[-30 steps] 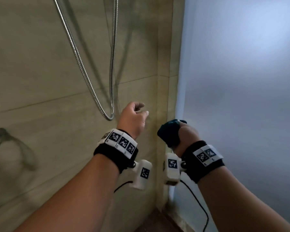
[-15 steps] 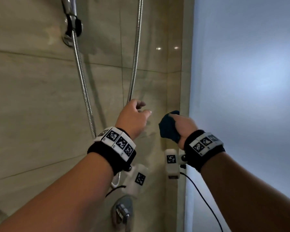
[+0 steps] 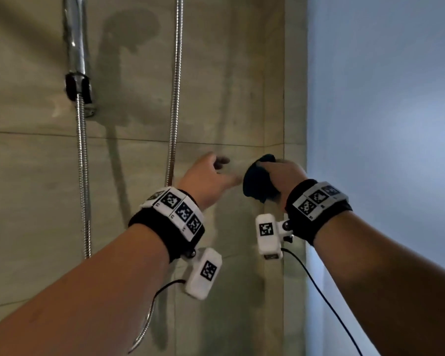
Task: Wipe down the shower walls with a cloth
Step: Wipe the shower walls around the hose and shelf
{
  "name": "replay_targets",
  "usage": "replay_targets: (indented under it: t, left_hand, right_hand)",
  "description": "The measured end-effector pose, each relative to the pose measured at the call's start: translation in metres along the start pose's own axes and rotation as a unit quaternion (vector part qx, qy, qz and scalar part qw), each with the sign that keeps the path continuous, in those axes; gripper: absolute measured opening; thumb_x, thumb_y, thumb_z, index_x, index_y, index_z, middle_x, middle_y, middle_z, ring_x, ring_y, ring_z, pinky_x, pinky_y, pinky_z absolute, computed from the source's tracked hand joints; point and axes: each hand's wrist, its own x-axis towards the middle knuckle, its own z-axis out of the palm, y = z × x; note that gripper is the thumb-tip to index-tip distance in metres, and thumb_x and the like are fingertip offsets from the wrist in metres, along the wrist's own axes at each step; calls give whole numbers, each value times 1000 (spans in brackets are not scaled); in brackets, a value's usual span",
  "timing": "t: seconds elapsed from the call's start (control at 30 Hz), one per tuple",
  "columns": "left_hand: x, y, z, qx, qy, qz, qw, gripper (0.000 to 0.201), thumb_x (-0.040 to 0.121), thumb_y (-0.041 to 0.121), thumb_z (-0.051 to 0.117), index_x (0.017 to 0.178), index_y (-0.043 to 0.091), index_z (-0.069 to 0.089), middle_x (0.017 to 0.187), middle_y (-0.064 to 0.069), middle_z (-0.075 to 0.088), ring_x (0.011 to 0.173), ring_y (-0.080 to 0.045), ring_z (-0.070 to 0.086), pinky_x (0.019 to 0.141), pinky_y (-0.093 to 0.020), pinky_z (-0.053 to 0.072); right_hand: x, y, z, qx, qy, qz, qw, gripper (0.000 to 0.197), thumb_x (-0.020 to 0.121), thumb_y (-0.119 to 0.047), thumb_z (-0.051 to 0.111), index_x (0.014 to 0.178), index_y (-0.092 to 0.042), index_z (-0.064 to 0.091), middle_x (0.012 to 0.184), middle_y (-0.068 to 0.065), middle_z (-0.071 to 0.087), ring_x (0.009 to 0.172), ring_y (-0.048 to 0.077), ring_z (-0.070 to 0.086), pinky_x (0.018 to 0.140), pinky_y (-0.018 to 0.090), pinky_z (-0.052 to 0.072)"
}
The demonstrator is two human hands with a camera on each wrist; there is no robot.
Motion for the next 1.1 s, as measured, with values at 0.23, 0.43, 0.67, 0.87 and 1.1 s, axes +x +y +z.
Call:
replay_targets:
  t: [0.23,0.43,0.67,0.87,1.1]
  left_hand:
    - [24,23,37,110,8,16,994,56,83,40,83,131,25,59,116,11,68,99,-7,64,79,-22,51]
    - [39,41,30,152,101,13,983,40,86,34,79,121,22,63,107,6,69,98,-16,67,85,-34,55]
    - [59,62,14,156,137,52,977,37,83,36,79,113,21,64,100,5,70,91,-15,68,79,-37,59]
    - [71,71,-9,180,112,52,976,64,91,53,72,140,16,55,132,0,63,115,-15,61,88,-24,46]
    - [94,67,-57,323,166,-12,932,93,85,54,77,159,19,31,161,-12,35,144,-34,41,115,-46,40]
  right_hand:
    - [29,-21,1,55,-122,-21,991,31,79,-22,80,107,-12,71,110,23,72,98,43,72,78,65,59]
    - [29,-32,2,124,-179,-34,975,25,90,-17,75,112,-6,71,111,21,74,100,36,73,82,54,62]
    - [35,-57,17,80,-180,-104,975,14,92,-21,73,106,-18,73,99,11,77,81,26,76,69,41,63]
    - [51,-78,23,50,-117,-158,979,25,86,-21,78,109,-21,67,102,11,75,90,31,75,77,53,63]
    - [75,-99,15,36,-51,-193,979,41,87,-17,79,120,-24,57,113,8,66,94,29,70,57,36,60]
